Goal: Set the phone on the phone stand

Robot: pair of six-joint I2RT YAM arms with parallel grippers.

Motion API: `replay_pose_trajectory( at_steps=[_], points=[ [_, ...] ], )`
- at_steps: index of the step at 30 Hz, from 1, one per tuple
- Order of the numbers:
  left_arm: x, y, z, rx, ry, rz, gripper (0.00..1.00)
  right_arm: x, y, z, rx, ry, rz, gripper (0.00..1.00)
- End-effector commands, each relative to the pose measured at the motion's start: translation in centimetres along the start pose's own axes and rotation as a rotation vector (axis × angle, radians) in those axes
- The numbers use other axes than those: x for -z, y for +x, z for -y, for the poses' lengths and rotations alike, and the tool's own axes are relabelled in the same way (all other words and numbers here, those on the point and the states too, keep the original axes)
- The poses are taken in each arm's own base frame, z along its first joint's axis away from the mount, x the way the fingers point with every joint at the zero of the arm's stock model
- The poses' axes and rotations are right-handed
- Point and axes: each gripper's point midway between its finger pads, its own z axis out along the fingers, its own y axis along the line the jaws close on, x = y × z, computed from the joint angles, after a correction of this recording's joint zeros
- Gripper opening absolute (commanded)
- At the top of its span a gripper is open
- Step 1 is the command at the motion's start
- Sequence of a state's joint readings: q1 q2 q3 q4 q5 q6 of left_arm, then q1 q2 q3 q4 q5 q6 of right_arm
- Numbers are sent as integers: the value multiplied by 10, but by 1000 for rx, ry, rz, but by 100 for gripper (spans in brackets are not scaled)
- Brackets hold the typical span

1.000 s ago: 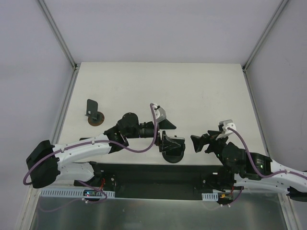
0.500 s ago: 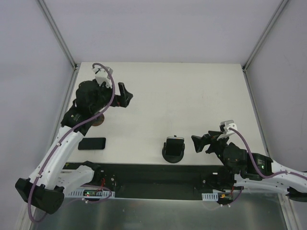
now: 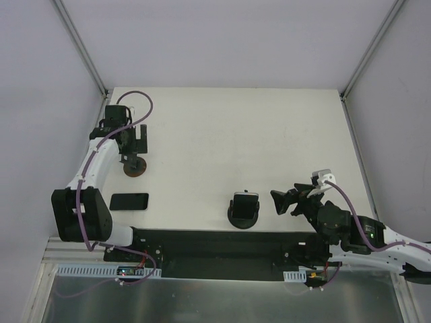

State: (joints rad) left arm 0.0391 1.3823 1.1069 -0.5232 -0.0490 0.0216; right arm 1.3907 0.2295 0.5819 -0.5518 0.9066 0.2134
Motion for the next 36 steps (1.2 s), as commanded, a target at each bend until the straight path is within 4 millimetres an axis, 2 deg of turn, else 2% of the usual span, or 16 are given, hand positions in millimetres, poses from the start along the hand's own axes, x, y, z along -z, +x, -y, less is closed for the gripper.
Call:
replay_pose_trajectory(
  at_steps=[1,5,6,9,12,13,16,20,21,27,28,32,33,35,36],
  points=[
    [-2,-18,-23,-96,-85,-26,99,3,-10,0,29,-13,18,93],
    [-23,-20,-28,-103,-63,-86,99,4,-16,0,41,-15,30,93],
    [-27,-21,-20,-109,-2,-87,99,4,-18,0,41,-18,32,93],
    [-35,-19,-21,-79,52,-111,99,6,-21,-1,45,-29,34,93],
    [-41,-16,-11,-72,125,-127,99,7,-25,-2,53,-31,36,93],
    [-41,-18,-2,-64,182,-119,99,6,-24,-2,62,-29,32,93],
    [-39,-23,9,-55,246,-108,95,5,-25,-3,78,-25,26,93],
    [-41,-16,11,-46,257,-127,81,3,-26,-6,92,-17,20,94],
    [-41,-15,12,-42,261,-132,74,3,-26,-7,87,-17,21,94],
    [-34,-12,20,-16,295,-131,51,1,-23,-10,77,-30,22,94],
    [-34,-11,23,-18,298,-134,40,0,-22,-10,86,-25,21,94],
    [-33,-5,40,-55,292,-149,29,-1,-22,-9,84,-20,23,94],
    [-34,-4,40,-58,254,-154,24,-1,-22,-9,82,-20,26,94],
    [-33,-2,48,-49,215,-160,8,-1,-22,-10,77,-24,32,94],
    [-34,-1,46,-71,131,-161,1,-2,-21,-10,77,-23,30,94]
  ],
)
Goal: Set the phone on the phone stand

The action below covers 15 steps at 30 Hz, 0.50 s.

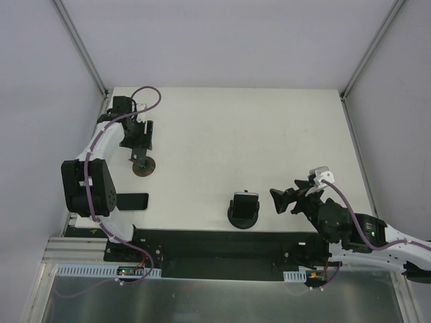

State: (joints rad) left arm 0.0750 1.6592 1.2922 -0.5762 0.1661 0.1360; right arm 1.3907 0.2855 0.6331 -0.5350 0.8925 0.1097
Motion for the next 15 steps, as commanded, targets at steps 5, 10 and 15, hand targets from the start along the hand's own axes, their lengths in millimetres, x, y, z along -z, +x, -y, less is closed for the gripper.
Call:
replay_pose_trajectory(
  at_steps=[5,10,15],
  points=[
    [14,15,45,73,-316,7,0,-2,-6,-2,-29,-2,33,94],
    [28,49,91,258,-263,-3,0,0,-8,0,-28,-2,38,95],
    [51,80,144,347,-225,27,0,1,-6,4,-39,3,41,94]
  ],
)
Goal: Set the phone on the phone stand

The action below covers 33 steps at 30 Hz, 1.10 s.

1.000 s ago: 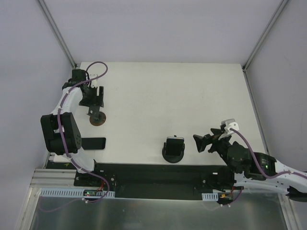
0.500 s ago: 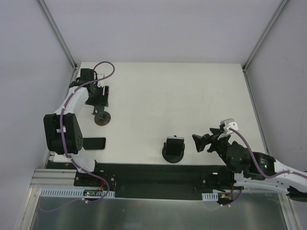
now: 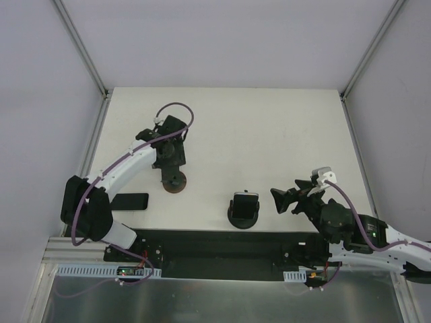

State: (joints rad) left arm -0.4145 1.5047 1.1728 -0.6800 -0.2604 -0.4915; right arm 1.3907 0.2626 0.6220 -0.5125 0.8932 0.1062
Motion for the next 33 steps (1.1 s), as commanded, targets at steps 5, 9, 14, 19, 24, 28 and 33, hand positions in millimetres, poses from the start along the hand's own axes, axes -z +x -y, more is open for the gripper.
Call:
replay_pose_trajectory(
  at_steps=[5,9,14,19,24,28,33],
  points=[
    [53,84,40,211,-30,-74,0,0,0,3,-23,14,15,95],
    [67,103,37,166,-95,-39,0,0,2,0,-34,1,7,95],
    [69,122,56,142,-83,-56,0,-1,3,0,-28,4,3,94],
    [69,133,68,128,-106,-44,0,-1,5,-2,-54,-8,-1,95],
    [70,133,74,94,-119,-26,0,0,10,-2,-67,-9,-10,94],
    [70,134,77,118,-119,-23,0,1,9,0,-74,-5,-4,94],
    [73,128,85,113,-106,-6,0,1,8,1,-74,0,-2,94]
  ],
)
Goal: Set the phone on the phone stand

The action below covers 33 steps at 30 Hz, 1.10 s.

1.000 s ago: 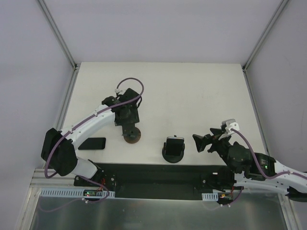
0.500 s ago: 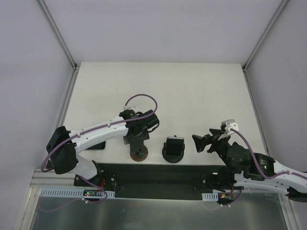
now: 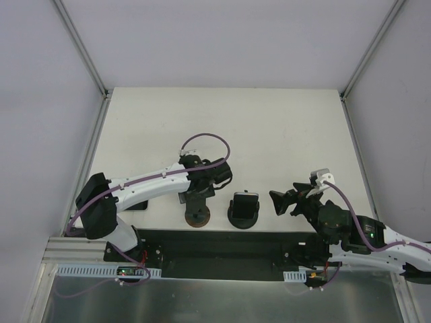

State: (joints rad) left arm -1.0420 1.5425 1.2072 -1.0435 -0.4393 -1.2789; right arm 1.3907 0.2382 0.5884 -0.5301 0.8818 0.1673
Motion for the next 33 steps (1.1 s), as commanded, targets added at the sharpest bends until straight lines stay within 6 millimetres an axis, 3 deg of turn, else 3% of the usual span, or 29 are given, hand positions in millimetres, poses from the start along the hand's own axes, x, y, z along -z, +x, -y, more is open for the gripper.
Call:
replay_pose_trajectory(
  at_steps=[1,2,3,4,8,11,15,18,19,22,23,25,26,28,29,33],
  points=[
    [10,-11,8,23,10,44,0,1,-5,0,-32,1,15,94],
    [10,-11,10,17,10,44,4,1,-5,0,-31,-1,15,94],
    [10,-11,10,17,12,46,16,1,-4,0,-30,0,13,94],
    [10,-11,11,15,13,47,43,1,-3,0,-25,1,10,94],
    [17,-18,5,20,36,80,85,1,-3,1,-31,6,12,94],
    [23,-23,2,7,66,102,99,0,-2,0,-33,5,10,95],
    [36,-29,-2,-15,118,115,99,0,-4,1,-17,10,10,94],
    [43,-45,-19,-1,149,136,99,1,-5,2,-29,10,14,95],
    [39,-56,-30,51,136,131,99,2,-4,3,-31,9,15,94],
    [31,-65,-64,184,154,91,99,2,-4,4,-30,10,18,94],
    [23,-75,-90,299,124,92,99,2,-5,4,-30,11,19,95],
    [19,-77,-111,429,118,75,99,3,-6,5,-36,14,20,95],
    [14,-81,-131,536,94,86,99,3,-5,5,-35,13,17,95],
    [10,-80,-147,643,80,48,99,4,-3,5,-43,7,16,95],
    [3,-82,-168,746,25,39,99,4,-4,5,-48,6,17,95],
    [-19,-67,-196,935,-99,-117,99,4,-5,5,-37,5,17,95]
  ],
)
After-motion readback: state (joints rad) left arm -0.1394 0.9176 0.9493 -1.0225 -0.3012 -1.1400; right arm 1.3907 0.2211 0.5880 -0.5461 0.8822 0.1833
